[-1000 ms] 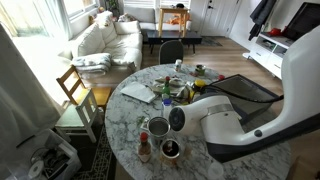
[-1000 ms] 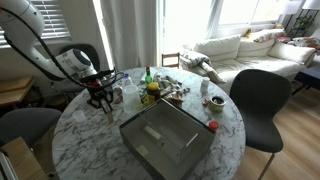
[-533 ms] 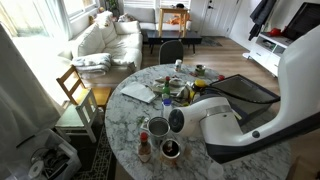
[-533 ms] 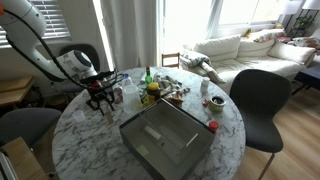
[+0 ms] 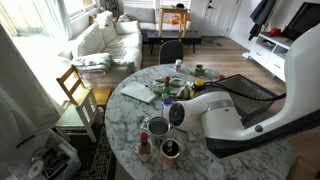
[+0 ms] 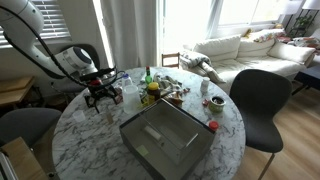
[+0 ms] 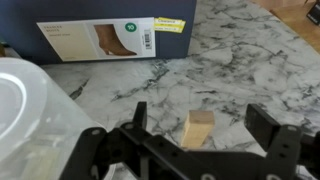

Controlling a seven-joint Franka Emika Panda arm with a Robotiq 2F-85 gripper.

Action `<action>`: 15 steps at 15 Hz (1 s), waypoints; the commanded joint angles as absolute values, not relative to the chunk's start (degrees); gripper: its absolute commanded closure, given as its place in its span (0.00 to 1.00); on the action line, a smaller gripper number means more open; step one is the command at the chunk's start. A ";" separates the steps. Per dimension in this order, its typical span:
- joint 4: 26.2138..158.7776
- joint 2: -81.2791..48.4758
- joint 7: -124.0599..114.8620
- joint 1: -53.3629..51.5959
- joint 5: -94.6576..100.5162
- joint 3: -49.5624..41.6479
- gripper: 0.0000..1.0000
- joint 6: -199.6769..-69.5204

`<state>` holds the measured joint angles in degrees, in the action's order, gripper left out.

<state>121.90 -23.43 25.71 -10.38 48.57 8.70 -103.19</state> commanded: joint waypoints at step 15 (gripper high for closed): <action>123.63 -14.88 17.96 -3.47 27.74 6.34 0.00 -110.01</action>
